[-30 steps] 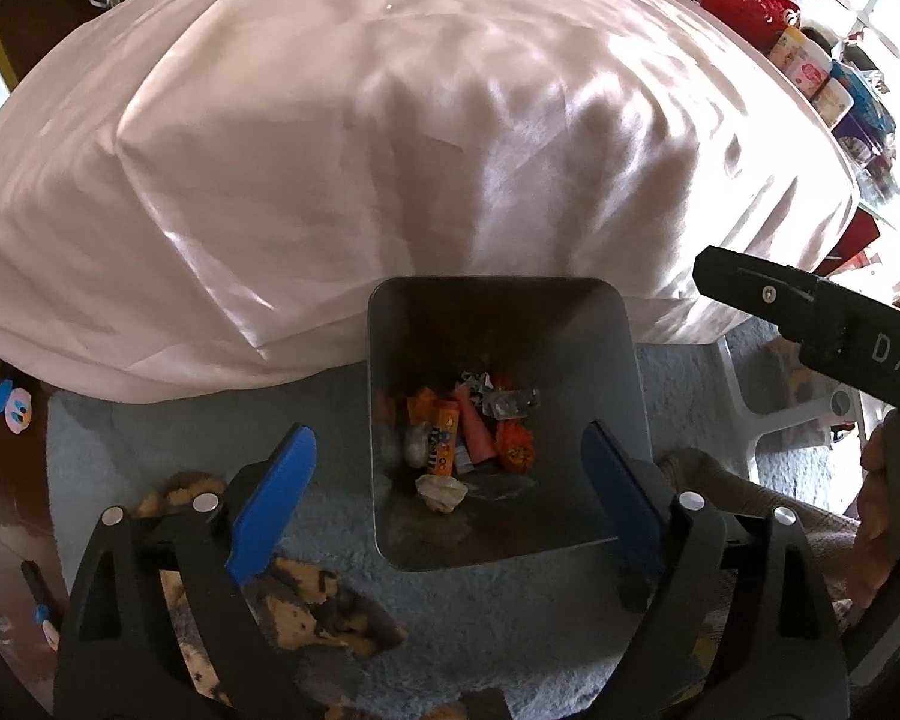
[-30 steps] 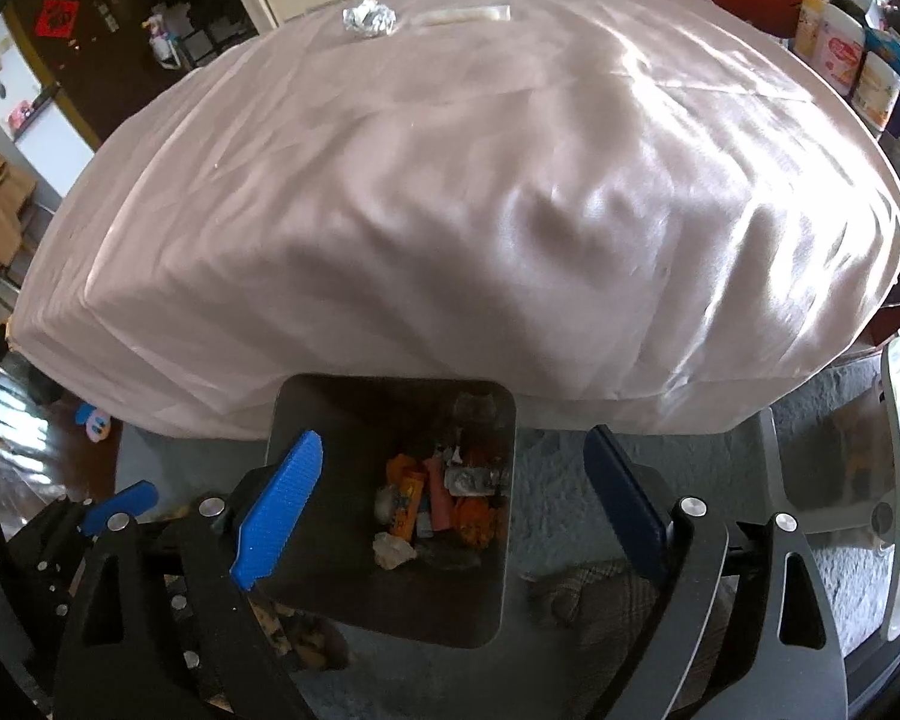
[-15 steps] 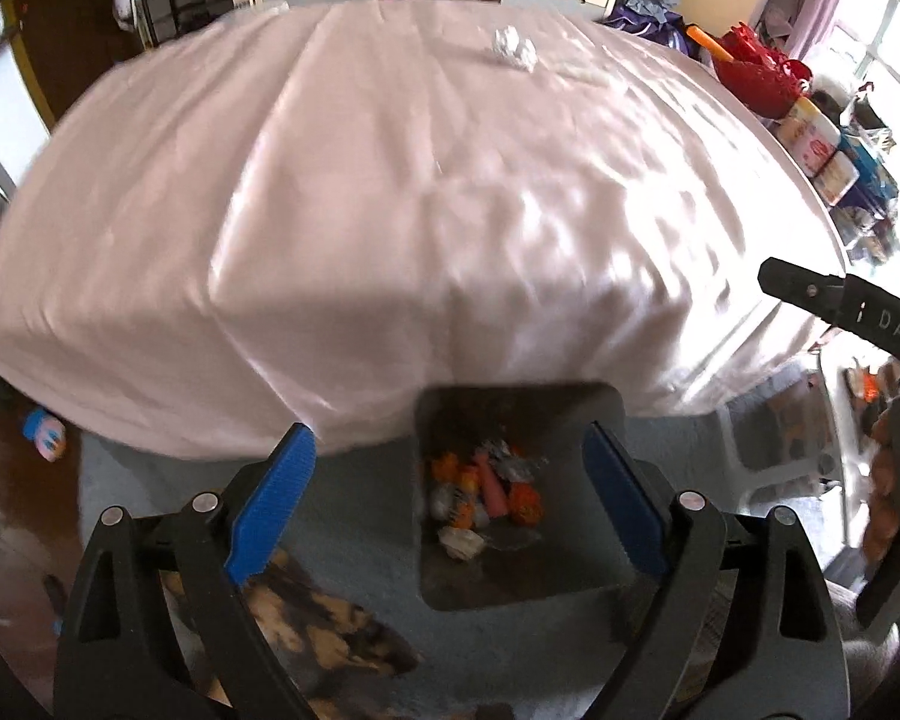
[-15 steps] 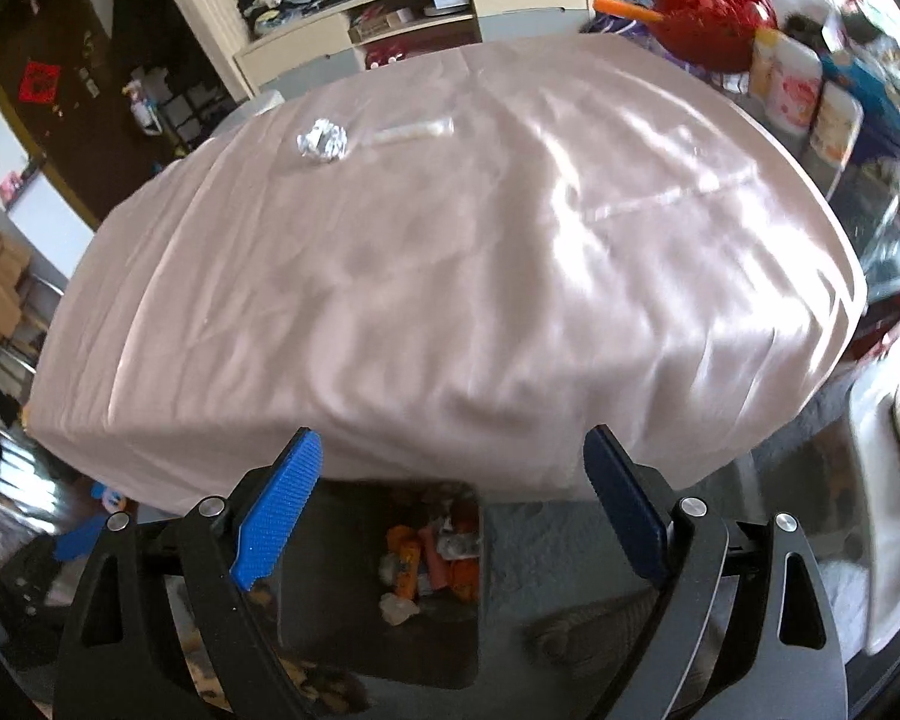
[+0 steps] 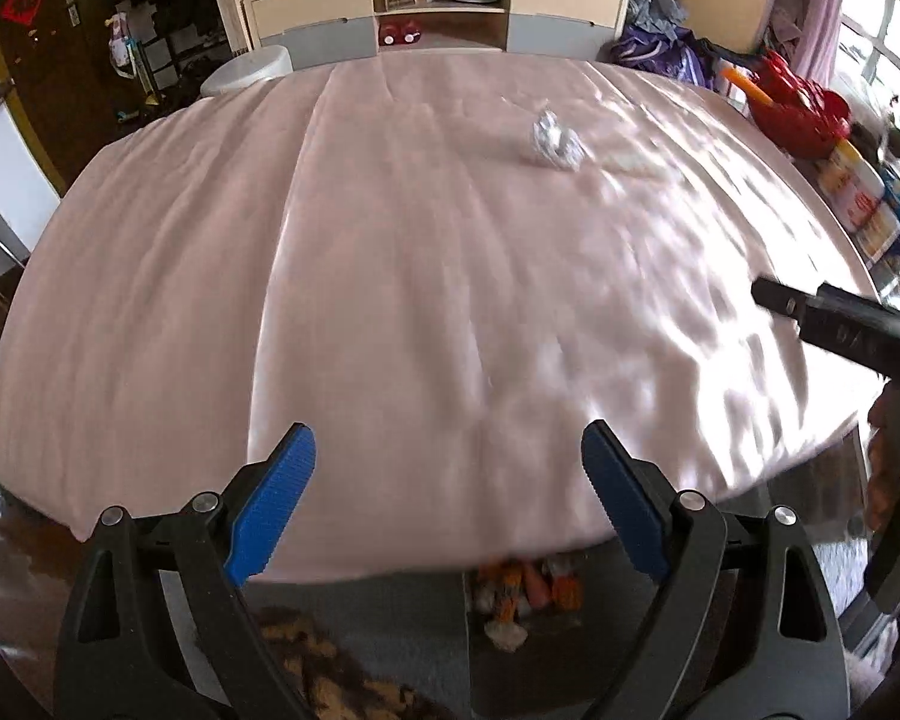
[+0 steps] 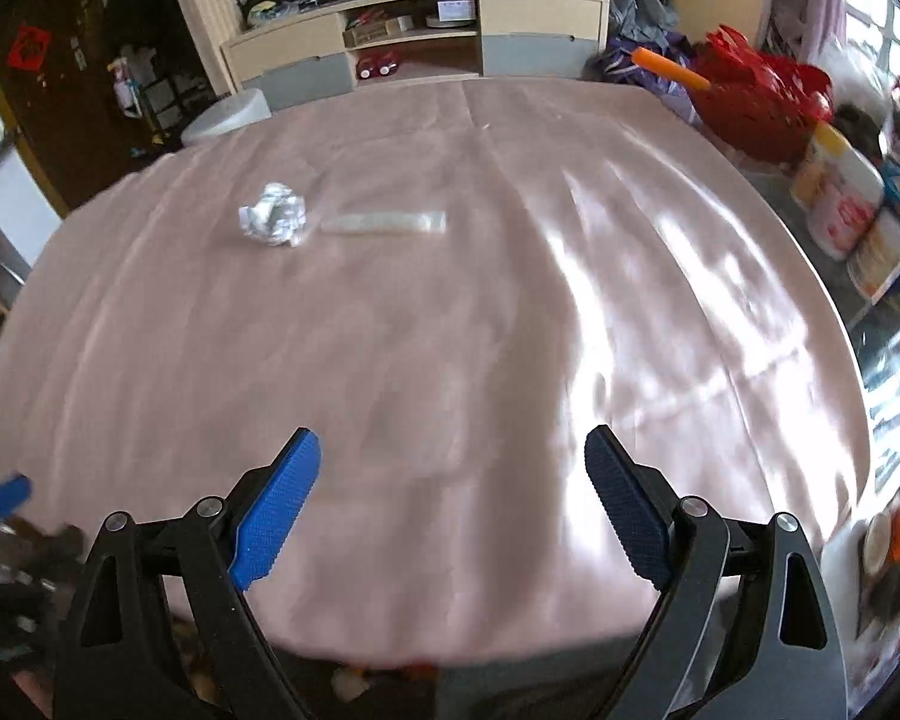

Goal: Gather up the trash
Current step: 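Move both open tools back over the table toward the foil and tube, then grasp the crumpled foil with the left tool while the right grasps the clear tube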

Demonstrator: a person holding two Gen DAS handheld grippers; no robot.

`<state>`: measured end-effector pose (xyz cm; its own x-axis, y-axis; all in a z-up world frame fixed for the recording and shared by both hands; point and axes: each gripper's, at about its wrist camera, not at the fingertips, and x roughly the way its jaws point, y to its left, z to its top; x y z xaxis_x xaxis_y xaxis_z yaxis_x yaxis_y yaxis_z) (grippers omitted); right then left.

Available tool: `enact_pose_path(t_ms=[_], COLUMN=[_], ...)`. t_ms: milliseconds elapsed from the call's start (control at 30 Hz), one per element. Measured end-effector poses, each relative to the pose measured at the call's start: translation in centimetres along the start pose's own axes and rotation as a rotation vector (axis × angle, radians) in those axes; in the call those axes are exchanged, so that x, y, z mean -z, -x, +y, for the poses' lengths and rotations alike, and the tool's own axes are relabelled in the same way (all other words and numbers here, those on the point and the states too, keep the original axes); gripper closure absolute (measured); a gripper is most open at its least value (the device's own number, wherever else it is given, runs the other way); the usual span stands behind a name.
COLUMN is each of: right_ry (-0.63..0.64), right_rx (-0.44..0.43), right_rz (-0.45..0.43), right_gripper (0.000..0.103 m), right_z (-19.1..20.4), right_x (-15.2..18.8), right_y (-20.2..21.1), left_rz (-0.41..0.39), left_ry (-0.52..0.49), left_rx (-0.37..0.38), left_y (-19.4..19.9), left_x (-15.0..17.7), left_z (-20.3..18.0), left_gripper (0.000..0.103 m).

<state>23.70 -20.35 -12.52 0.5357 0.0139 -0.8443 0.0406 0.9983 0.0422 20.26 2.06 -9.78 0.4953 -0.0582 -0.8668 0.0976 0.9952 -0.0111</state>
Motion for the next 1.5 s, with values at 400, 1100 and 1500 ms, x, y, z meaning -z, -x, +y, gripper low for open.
enact_pose_path(t_ms=[400, 1100, 1500], right_ry=[0.058, 0.213, 0.27], right_rx=[-0.007, -0.118, -0.178], right_rz=[-0.023, -0.059, -0.043], right_gripper=[0.012, 0.017, 0.087], right_z=[-0.2, 2.6, 3.6], right_x=[-5.1, -10.9, -10.7], right_y=[-5.8, -10.0, -8.9], left_rz=[-0.044, -0.055, -0.032], left_ry=[0.022, 0.026, 0.042], left_rx=[0.002, -0.019, 0.047], left_y=[-5.3, -10.7, -12.5], left_x=[-9.0, -16.6, -17.3], left_z=[-0.4, -3.2, -4.4], left_gripper=[0.018, 0.018, 0.023])
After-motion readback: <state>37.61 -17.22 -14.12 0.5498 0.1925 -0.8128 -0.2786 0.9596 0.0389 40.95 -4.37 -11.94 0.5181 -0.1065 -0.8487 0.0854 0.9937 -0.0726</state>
